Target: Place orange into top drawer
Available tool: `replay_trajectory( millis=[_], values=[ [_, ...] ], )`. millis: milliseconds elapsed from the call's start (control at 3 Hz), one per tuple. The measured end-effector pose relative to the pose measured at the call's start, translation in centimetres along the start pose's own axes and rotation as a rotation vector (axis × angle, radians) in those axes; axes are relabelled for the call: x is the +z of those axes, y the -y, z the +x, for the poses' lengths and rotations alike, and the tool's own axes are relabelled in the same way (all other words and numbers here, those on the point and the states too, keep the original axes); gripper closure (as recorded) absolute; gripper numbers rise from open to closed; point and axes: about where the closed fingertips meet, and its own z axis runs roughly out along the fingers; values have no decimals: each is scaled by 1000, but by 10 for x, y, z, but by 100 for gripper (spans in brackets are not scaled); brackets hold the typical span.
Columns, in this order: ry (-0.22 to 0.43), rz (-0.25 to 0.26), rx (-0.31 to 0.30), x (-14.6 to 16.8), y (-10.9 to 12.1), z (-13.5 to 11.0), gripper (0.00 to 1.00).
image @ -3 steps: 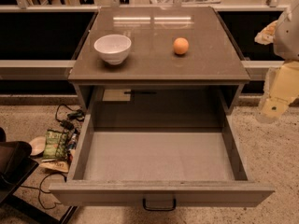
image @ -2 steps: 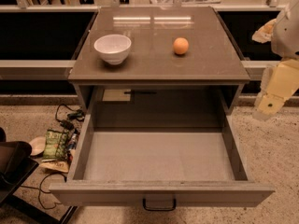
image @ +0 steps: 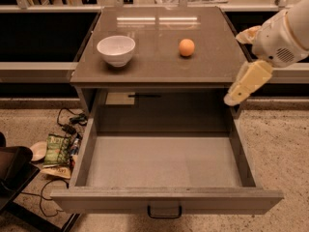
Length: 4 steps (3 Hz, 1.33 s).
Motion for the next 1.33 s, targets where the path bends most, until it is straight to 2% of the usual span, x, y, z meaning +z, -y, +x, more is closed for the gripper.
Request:
replay_trajectory(
  millis=[333,667,1000,1333],
  values=[
    [170,72,18,36,41,-25,0],
    [230,131,29,59,73,-45,0],
    [237,179,52,75,102,-59,0],
    [218,187,94,91,126,-65,0]
  ],
)
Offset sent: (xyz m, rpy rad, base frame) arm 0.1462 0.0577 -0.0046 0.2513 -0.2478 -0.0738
